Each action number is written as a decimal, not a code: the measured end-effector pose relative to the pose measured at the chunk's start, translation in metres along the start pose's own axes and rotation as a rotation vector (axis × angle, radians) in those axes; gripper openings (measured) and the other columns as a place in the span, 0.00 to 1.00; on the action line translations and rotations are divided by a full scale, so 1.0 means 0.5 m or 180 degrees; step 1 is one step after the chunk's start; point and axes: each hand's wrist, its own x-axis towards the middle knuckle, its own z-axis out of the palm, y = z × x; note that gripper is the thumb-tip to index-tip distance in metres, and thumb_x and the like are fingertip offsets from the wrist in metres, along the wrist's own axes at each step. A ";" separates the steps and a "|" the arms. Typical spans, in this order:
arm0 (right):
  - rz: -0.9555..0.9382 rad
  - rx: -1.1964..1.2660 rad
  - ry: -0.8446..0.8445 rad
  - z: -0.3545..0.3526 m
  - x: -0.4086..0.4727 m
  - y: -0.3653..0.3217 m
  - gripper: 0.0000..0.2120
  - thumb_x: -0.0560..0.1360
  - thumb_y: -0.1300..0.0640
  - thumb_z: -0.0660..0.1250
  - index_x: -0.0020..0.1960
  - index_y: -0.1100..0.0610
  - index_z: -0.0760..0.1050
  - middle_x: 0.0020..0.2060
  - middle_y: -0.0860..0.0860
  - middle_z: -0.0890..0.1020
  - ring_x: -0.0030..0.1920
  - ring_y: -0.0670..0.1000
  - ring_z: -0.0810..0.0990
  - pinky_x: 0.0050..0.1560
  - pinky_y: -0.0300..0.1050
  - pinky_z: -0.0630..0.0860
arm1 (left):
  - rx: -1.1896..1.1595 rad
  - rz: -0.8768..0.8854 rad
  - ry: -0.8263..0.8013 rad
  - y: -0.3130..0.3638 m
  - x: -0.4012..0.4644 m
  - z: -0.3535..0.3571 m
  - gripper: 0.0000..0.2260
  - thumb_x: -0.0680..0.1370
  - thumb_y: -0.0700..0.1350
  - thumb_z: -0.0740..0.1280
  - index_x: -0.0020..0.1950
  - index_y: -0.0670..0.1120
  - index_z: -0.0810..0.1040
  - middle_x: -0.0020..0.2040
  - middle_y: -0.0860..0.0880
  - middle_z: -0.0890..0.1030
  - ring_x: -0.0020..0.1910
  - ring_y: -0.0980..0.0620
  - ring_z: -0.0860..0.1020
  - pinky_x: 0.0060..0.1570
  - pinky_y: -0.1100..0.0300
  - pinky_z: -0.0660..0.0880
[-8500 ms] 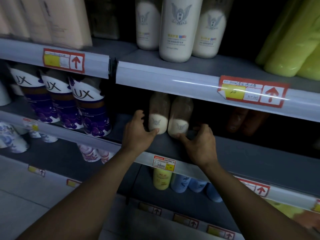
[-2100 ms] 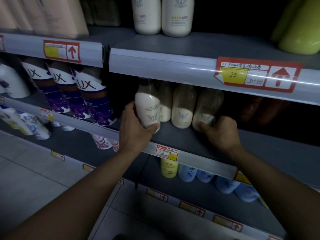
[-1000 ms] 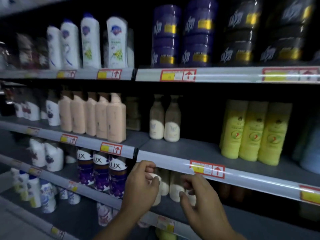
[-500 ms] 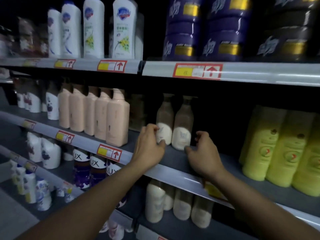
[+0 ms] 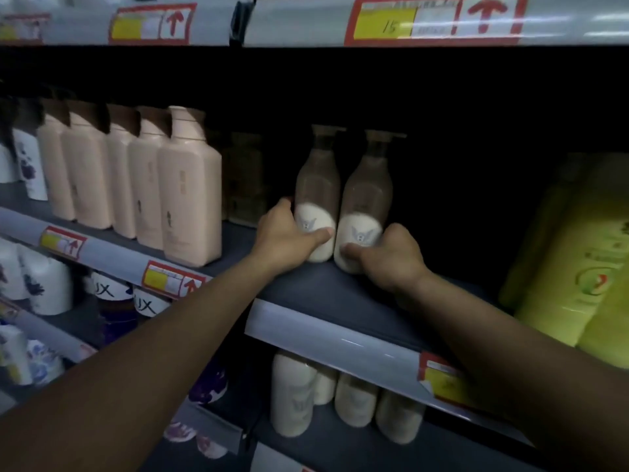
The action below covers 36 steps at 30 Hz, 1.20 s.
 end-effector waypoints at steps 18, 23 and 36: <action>-0.0870 -0.0063 0.0227 -0.138 -0.192 -0.018 0.33 0.60 0.38 0.80 0.57 0.47 0.67 0.53 0.47 0.82 0.53 0.52 0.83 0.50 0.56 0.82 | -0.0346 0.0637 0.0710 0.095 -0.200 -0.104 0.35 0.60 0.58 0.83 0.61 0.56 0.70 0.55 0.57 0.82 0.52 0.62 0.81 0.52 0.55 0.83; -0.1179 0.0116 0.0305 -0.182 -0.279 -0.018 0.35 0.61 0.35 0.79 0.60 0.43 0.64 0.53 0.42 0.82 0.53 0.48 0.84 0.47 0.54 0.83 | -0.0584 0.0786 0.0836 0.141 -0.283 -0.149 0.34 0.62 0.55 0.85 0.63 0.54 0.74 0.56 0.58 0.83 0.52 0.65 0.81 0.50 0.64 0.81; -0.1489 0.0378 0.0031 -0.185 -0.509 0.110 0.41 0.58 0.37 0.83 0.66 0.40 0.69 0.57 0.32 0.78 0.60 0.34 0.77 0.52 0.34 0.76 | -0.0695 0.0762 0.0454 0.098 -0.518 -0.144 0.27 0.60 0.62 0.79 0.56 0.56 0.79 0.48 0.56 0.84 0.46 0.59 0.84 0.44 0.50 0.83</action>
